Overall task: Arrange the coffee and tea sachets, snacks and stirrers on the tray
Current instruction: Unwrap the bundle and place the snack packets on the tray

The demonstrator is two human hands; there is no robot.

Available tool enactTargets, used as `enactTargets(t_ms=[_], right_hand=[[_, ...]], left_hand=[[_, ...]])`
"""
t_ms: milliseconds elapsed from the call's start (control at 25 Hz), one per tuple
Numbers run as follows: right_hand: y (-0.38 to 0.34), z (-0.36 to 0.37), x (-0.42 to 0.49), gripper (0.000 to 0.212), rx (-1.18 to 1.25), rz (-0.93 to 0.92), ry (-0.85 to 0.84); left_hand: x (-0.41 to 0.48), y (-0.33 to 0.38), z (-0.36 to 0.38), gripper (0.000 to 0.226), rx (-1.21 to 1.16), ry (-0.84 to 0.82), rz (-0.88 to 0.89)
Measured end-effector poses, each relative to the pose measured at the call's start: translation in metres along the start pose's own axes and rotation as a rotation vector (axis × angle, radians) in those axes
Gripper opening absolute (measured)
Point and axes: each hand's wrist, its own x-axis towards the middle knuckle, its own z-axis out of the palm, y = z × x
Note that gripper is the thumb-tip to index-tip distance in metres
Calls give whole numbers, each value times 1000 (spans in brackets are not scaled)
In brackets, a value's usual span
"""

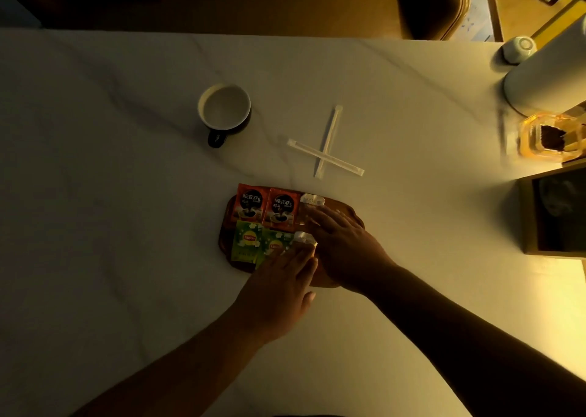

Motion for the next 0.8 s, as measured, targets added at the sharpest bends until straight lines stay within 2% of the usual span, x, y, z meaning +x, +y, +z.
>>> enactTargets(t_ms=[320, 800], right_hand=[[0, 4, -7, 84, -18, -22, -41], [3, -1, 0, 66, 38, -38, 6]], left_hand=[[4, 0, 4, 73, 34, 59, -45], [6, -1, 3, 67, 42, 125, -7]])
